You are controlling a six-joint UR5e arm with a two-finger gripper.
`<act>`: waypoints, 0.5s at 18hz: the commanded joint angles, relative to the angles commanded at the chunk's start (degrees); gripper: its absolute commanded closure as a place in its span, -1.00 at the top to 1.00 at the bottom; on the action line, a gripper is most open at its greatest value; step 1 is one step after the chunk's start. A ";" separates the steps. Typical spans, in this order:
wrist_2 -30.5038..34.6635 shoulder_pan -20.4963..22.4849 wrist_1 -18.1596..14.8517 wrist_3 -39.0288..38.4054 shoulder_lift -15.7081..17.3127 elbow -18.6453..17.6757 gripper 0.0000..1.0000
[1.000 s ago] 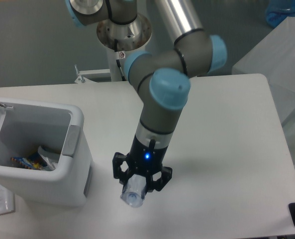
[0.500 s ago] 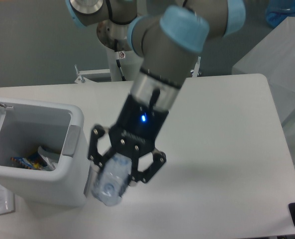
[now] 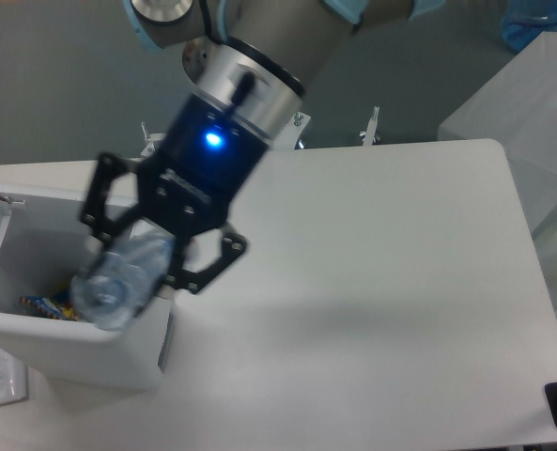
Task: Place the trash in the trash can
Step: 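Carry the water bottle over the trash bin opening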
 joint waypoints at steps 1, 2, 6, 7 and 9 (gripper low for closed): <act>0.00 -0.97 0.26 0.00 -0.09 -0.09 -0.25; 0.00 -1.85 0.26 0.00 -0.26 -0.18 -0.25; 0.09 -4.31 1.23 0.52 -0.88 -1.93 -0.13; 0.09 -4.49 1.41 0.70 -0.97 -2.72 -0.09; 0.09 -4.58 2.89 2.10 -0.97 -4.83 0.04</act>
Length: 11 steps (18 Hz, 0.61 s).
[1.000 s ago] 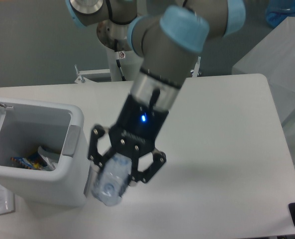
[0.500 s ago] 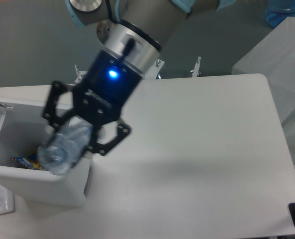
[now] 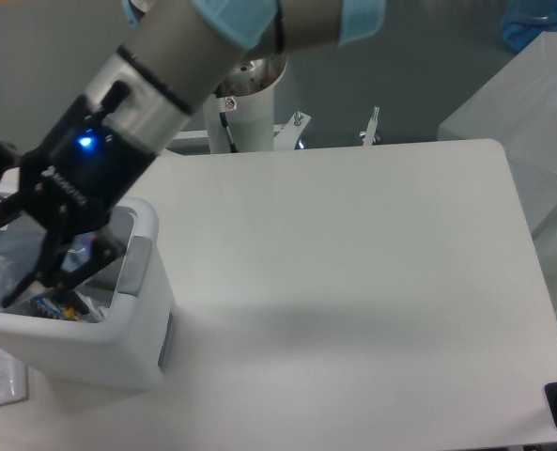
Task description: Place the trash in the trash can
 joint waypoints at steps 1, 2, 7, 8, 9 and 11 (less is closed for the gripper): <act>0.09 0.00 0.62 1.49 -0.17 -0.88 0.19; 0.09 0.00 0.80 3.07 -0.26 -1.50 0.36; 0.70 0.00 0.80 4.14 -0.44 -3.87 0.85; 0.70 0.09 0.80 4.14 -0.53 -4.49 0.91; 0.70 0.35 0.80 4.14 -0.44 -5.02 0.96; 0.70 2.01 0.80 4.05 -0.26 -5.28 0.99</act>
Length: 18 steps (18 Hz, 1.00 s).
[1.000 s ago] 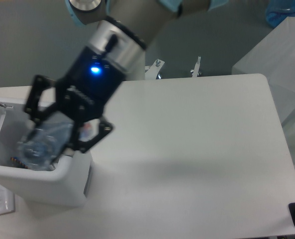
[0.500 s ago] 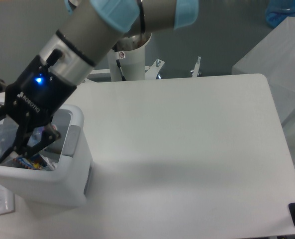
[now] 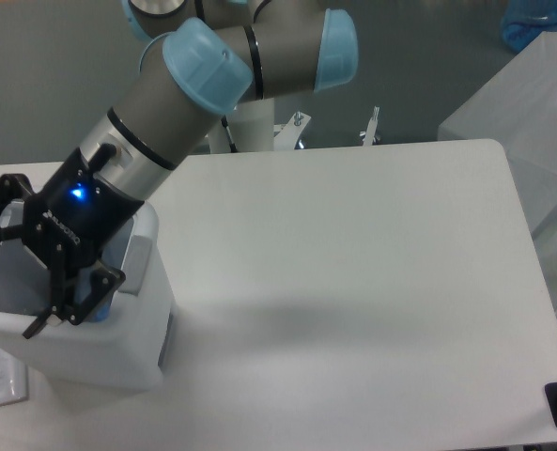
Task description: Place the trash in the trash can
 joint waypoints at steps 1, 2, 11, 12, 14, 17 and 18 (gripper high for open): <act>0.00 1.32 0.00 0.00 0.09 0.00 0.99; 0.00 2.72 0.00 0.00 0.09 0.00 0.99; 0.00 19.94 -0.09 3.94 -2.89 -0.44 1.00; 0.00 21.62 -0.09 5.26 -3.60 -0.44 1.00; 0.52 23.65 -0.26 7.81 -4.83 -0.88 1.00; 8.66 24.53 -0.44 12.20 -5.01 -1.49 1.00; 12.88 24.62 -0.53 14.13 -5.27 -1.49 1.00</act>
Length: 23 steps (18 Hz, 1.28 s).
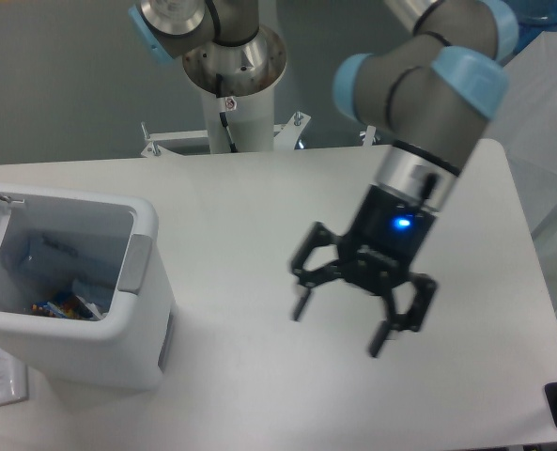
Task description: Place the trash in the trash can
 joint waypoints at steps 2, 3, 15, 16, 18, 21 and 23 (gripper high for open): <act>7.22 0.44 -0.18 3.08 -0.44 -0.17 1.00; 9.77 0.61 -0.26 4.57 -0.79 -0.18 1.00; 30.01 -1.57 -10.89 14.16 -2.90 4.74 1.00; 31.06 -2.10 -12.03 15.48 -2.90 4.92 1.00; 34.39 -3.51 -14.40 19.34 -2.82 4.92 1.00; 38.44 -5.53 -16.79 22.34 -2.82 5.01 1.00; 38.63 -5.97 -16.96 22.26 -2.82 4.92 1.00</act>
